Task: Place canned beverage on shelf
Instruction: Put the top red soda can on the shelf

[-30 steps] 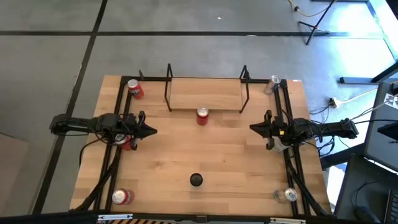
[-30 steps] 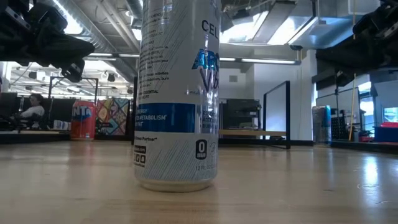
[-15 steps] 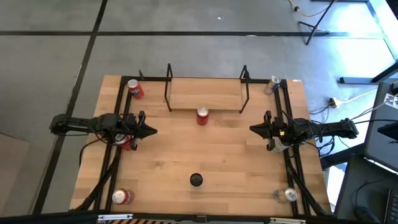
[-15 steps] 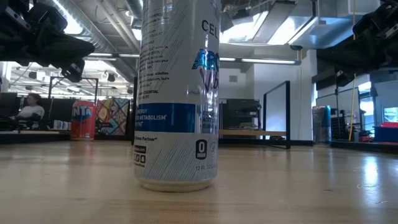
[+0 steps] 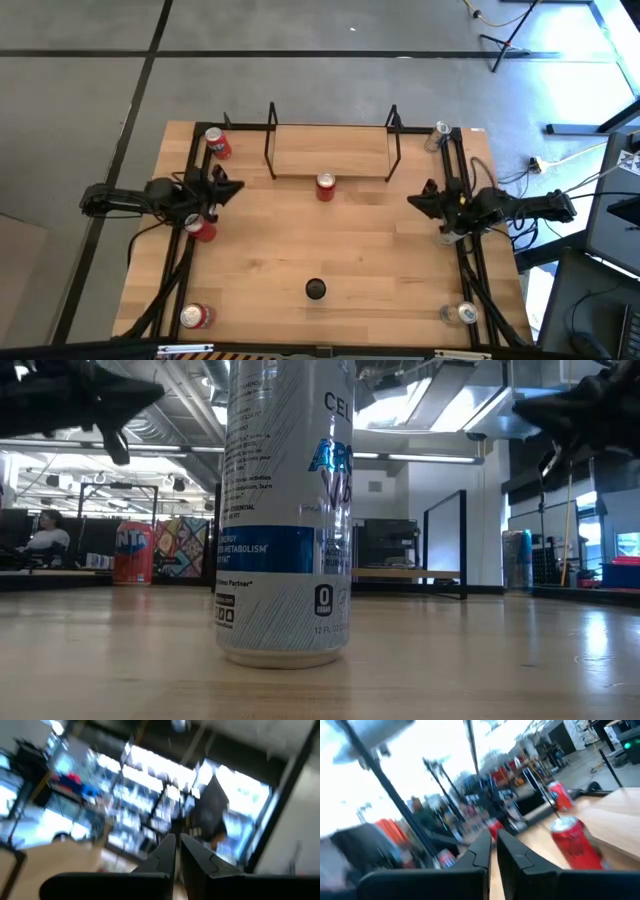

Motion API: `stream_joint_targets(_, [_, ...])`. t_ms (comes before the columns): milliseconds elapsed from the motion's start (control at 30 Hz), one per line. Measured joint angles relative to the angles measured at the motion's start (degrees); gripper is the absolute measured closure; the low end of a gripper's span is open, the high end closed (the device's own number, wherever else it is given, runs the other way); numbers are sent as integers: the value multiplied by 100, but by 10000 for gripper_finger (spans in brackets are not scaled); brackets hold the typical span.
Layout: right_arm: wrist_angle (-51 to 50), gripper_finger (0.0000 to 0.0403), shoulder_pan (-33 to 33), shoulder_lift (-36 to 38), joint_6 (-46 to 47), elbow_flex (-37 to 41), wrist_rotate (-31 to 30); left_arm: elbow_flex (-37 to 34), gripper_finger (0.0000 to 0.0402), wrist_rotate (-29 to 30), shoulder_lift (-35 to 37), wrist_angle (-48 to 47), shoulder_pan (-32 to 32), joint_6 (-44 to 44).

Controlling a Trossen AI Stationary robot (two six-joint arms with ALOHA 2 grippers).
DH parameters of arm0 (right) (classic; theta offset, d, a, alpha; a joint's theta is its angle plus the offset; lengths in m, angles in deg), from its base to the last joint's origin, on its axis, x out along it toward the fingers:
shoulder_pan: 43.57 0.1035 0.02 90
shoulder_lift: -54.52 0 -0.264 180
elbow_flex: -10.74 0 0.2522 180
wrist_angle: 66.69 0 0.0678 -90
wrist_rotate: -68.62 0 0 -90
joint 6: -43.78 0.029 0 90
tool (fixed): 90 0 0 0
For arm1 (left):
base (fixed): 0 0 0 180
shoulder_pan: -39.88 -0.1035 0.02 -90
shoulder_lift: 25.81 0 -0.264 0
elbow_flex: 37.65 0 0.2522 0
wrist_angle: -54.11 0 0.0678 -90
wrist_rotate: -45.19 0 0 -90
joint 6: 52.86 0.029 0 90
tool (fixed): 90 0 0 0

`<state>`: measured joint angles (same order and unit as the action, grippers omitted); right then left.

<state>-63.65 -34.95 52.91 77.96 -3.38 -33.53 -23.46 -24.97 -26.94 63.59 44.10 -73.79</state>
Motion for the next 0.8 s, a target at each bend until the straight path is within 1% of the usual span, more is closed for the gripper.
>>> stream_joint_targets(33, [149, 384, 0, 0, 107, 0, -116, 0, 382, 153, 0, 237, 0, 0])
stream_joint_targets(133, [410, 384, 0, 0, 362, 0, -717, 18, 382, 637, 2, 813, 0, 40])
stream_joint_targets(233, [447, 384, 0, 0, 464, -16, -1140, 200, 382, 682, -37, 858, -33, 239])
stream_joint_targets(333, [444, 384, 0, -67, 469, -95, -1494, 472, 382, 679, -372, 829, -117, 352])
stream_joint_targets(400, [434, 384, 0, -113, 460, -192, -1661, 767, 382, 663, -766, 832, -215, 356])
stream_joint_targets(467, [410, 384, -1, -194, 397, -330, -1685, 1111, 382, 598, -1286, 840, -313, 438])
stream_joint_targets(633, [252, 384, -1, -448, 97, -612, -1644, 2096, 382, 404, -2910, 816, -489, 900])
stream_joint_targets(733, [259, 384, -1, -625, -149, -777, -1505, 2773, 382, 250, -3961, 878, -617, 951])
stream_joint_targets(800, [260, 384, -2, -726, -333, -882, -1476, 3200, 382, 257, -4542, 893, -673, 965])
